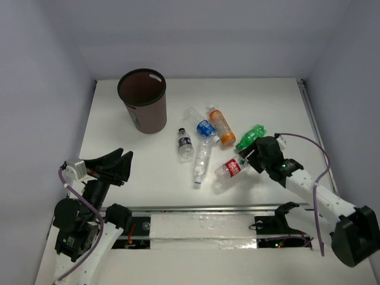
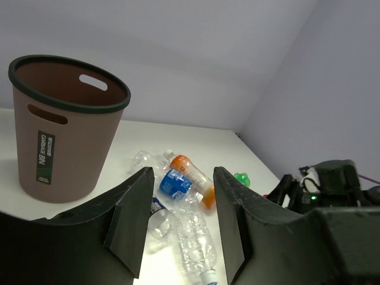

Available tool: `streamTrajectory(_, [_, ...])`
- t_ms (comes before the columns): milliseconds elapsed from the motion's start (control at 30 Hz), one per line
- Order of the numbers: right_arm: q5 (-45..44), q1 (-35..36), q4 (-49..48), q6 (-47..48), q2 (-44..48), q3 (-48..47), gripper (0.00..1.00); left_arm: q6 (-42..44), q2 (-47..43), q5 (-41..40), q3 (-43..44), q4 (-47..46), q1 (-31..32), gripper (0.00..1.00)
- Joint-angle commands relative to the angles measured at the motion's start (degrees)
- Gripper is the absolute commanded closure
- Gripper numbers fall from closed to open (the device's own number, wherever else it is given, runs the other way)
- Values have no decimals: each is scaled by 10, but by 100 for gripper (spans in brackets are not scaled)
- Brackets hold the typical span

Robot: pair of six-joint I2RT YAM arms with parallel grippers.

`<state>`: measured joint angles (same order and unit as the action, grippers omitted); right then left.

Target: Put the plastic bottles in the bin

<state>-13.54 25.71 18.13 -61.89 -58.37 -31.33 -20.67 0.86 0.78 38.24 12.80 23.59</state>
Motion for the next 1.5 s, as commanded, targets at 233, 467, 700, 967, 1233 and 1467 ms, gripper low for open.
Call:
streamTrajectory(233, [6,40,79,130,68,-283,42,-5,-23,-2,3,-20,5,58])
streamTrajectory(467, [-99,115,-21,320,-207,-584,42,-14,35,-24,3,-13,5,58])
streamTrajectory(700, [-156,138,1,485,-544,-1027,41,-31,200,70,85,54,5,56])
streamTrajectory(967, [-103,144,-203,541,-690,-1147,39,-65,271,95,96,91,5,54])
streamTrajectory(1233, [-105,166,-304,522,-744,-1166,39,-68,291,49,110,97,5,54])
streamTrajectory(1467, [-109,183,-371,584,-681,-1090,39,-59,301,24,100,86,5,53])
